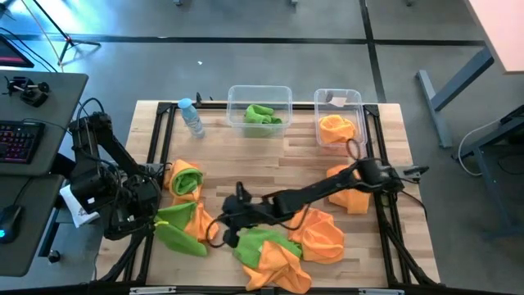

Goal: Sort microfiber towel by color & place in baskets
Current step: Put the green towel into the left transparent bin

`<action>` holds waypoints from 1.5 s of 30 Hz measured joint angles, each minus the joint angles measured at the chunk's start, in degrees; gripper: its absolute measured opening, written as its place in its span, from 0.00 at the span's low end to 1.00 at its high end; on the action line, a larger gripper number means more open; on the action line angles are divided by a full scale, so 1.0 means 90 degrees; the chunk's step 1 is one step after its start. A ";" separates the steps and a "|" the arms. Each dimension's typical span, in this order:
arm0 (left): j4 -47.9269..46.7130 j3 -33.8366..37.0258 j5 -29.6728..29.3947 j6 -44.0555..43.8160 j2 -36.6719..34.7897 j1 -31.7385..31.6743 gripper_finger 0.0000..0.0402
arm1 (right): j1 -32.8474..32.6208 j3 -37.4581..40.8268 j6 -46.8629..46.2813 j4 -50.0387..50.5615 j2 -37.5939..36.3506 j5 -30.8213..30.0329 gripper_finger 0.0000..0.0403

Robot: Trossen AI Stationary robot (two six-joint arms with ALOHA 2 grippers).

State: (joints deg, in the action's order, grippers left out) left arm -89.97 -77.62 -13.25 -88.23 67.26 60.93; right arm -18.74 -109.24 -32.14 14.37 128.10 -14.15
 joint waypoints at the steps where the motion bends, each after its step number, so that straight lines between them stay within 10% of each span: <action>1: 0.0004 -0.0002 -0.0021 0.0033 0.0000 0.0000 0.00 | 0.0031 -0.0200 0.0002 0.0000 0.0203 0.0114 0.12; 19: 0.0093 -0.0002 -0.0834 0.0224 0.0000 0.0000 0.00 | 0.0188 -0.2775 0.0041 -0.0230 0.2417 0.0186 0.59; 24: 0.0417 -0.0006 -0.1264 0.0578 0.0000 -0.0002 0.00 | 0.0267 -0.2746 0.0624 -0.0214 0.2411 0.0075 0.49; 32: 0.0578 -0.0261 -0.1824 0.1069 0.0002 -0.0004 0.00 | 0.0279 -0.2733 0.0793 0.0580 0.2411 0.0334 0.03; 45: 0.0512 -0.2211 -0.3952 0.3099 -0.0288 0.0000 0.00 | 0.0067 -0.2725 0.0447 0.1409 0.2411 0.0244 0.01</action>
State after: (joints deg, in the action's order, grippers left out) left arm -85.36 -97.53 -48.81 -60.34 64.68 60.93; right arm -18.13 -133.76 -28.12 27.05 149.80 -11.95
